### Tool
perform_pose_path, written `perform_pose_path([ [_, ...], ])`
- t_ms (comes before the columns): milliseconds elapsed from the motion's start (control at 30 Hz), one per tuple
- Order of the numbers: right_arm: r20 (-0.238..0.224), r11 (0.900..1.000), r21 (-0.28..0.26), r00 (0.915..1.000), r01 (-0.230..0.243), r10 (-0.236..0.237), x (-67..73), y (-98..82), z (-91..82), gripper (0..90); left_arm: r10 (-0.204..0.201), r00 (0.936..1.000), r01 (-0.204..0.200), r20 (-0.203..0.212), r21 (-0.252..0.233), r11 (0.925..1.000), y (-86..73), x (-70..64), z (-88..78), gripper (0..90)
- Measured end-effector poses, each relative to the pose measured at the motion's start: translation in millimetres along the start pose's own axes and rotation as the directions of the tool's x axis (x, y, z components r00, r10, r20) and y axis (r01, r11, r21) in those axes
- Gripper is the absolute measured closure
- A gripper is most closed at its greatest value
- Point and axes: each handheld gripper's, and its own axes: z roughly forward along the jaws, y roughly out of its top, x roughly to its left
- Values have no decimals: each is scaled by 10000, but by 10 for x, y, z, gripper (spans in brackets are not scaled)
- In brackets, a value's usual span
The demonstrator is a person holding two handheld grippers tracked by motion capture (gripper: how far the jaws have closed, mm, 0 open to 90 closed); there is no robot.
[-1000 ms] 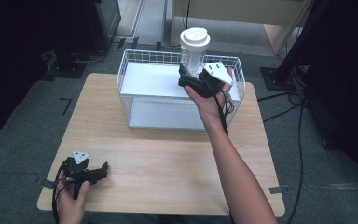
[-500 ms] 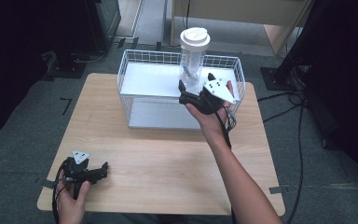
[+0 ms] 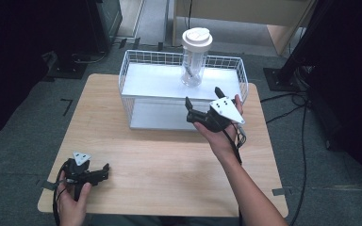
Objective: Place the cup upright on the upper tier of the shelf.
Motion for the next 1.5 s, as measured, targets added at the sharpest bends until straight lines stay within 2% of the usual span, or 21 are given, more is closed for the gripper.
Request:
perform_pose_path([
  [167, -18, 9993, 78, 9994, 352, -352, -4, -124, -121, 0, 3, 10000, -3, 0, 1, 10000, 0, 0, 0, 0],
  [367, -41, 9988, 271, 9991, 418, -417, -20, -306, -266, 0, 4, 10000, -4, 3, 15, 10000, 1, 0, -1, 0],
  [567, 111, 9989, 442, 9998, 177, -182, -91, -455, -388, 0, -1, 10000, 1, 0, 3, 10000, 0, 0, 0, 0],
  [667, 167, 9982, 533, 9995, 273, -282, -129, -522, -436, 0, -20, 10000, 20, 9, 5, 10000, -1, -1, 0, 0],
  [700, 216, 9980, 615, 9997, 130, -143, -134, -542, -460, 0, -20, 10000, 20, 8, 2, 10000, 0, -1, 0, 0],
  [967, 496, 9962, 876, 9987, 22, -66, -269, -682, -588, 0, 2, 10000, -2, 12, 29, 10000, 0, 0, -2, 0],
  [1500, 1229, 9897, 1415, 9924, -205, 30, -550, -925, -820, 0, 1, 10000, -1, 9, 26, 10000, 0, 0, -2, 0],
])
